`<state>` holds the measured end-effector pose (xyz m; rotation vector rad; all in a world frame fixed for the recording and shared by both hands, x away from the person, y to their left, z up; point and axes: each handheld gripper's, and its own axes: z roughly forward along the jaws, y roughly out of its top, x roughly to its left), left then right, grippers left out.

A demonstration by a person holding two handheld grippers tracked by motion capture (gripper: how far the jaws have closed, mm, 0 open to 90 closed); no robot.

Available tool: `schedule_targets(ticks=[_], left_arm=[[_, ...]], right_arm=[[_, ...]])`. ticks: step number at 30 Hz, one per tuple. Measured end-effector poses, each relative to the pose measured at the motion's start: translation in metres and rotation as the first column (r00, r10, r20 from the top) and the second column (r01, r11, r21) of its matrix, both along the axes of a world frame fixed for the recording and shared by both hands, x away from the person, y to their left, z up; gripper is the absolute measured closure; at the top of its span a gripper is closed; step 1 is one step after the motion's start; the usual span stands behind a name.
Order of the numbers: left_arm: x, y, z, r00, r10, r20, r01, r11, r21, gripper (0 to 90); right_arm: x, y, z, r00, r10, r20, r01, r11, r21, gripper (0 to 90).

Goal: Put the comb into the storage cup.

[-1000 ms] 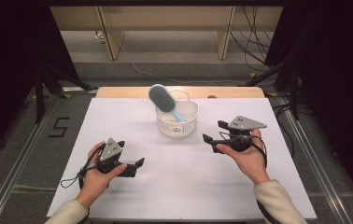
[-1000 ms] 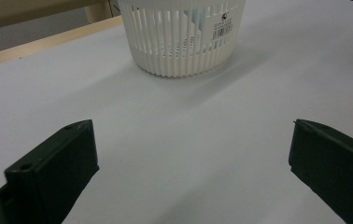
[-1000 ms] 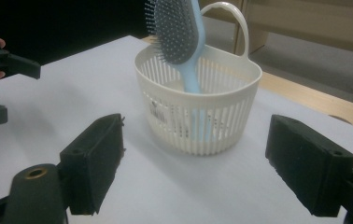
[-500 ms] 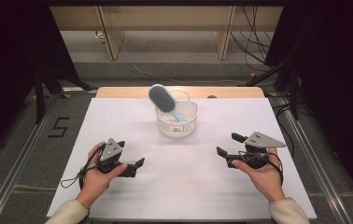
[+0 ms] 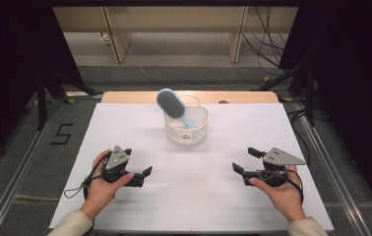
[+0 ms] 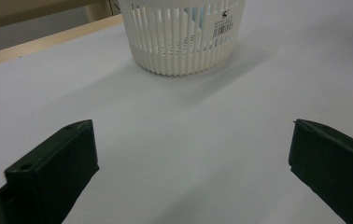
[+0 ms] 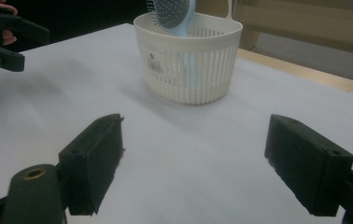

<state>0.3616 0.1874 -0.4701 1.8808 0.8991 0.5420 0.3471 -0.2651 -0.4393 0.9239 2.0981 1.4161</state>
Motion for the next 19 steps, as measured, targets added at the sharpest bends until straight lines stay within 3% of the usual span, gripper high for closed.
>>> schedule_targets(ticks=[19], left_arm=[[0.0003, -0.0010, 0.0012, 1.0000, 0.003, 0.008, -0.003, 1.0000, 0.002, 0.7]], right_arm=[[-0.0096, -0.0062, -0.0061, 1.0000, -0.001, 0.001, 0.001, 1.0000, 0.004, 19.9]])
